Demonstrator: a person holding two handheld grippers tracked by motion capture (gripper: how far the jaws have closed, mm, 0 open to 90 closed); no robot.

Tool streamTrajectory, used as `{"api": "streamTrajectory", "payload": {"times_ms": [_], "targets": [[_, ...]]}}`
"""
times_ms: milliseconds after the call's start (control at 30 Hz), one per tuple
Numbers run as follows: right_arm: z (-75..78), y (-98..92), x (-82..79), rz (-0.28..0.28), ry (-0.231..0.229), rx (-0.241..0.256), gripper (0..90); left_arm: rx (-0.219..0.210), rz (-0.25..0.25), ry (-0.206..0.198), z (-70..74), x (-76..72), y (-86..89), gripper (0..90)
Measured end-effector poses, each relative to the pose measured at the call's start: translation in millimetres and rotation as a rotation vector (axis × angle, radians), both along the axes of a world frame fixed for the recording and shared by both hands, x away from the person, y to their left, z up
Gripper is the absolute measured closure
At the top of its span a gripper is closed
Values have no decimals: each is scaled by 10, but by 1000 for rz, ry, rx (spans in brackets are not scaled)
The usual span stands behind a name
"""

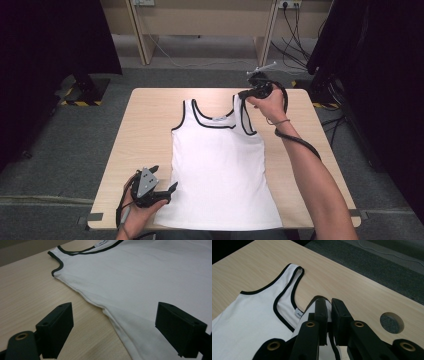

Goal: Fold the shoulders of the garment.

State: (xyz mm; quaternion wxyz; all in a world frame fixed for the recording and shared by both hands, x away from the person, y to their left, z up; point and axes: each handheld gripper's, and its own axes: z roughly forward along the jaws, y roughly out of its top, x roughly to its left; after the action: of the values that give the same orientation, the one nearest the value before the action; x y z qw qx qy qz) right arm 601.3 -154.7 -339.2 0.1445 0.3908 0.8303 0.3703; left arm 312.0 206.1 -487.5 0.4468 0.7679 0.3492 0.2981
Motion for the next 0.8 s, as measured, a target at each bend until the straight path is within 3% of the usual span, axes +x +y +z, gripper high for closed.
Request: {"api": "streamTrajectory", "payload": {"times_ms": [167,267,400,500,600,667,800], "targets": [[18,-32,73,-9,-1,-30,837,-5,-1,0,0,-1,4,141],[21,-40,119,-18,-18,-84,836,-6,-1,2,0,2,4,141],[0,-46,163,-40,-18,-116,836,-7,-2,0,0,0,4,141],[-57,-13,157,-49,-11,-158,838,-5,-3,1,0,1,4,141],[-81,13,136,-52,-22,-163,841,-2,-4,-2,0,-3,2,141],[-83,31,119,-60,-47,-209,842,-4,-4,-3,-1,-4,1,141],[-81,59,38,-32,-67,-230,847,-7,-2,-1,-1,1,4,141]]}}
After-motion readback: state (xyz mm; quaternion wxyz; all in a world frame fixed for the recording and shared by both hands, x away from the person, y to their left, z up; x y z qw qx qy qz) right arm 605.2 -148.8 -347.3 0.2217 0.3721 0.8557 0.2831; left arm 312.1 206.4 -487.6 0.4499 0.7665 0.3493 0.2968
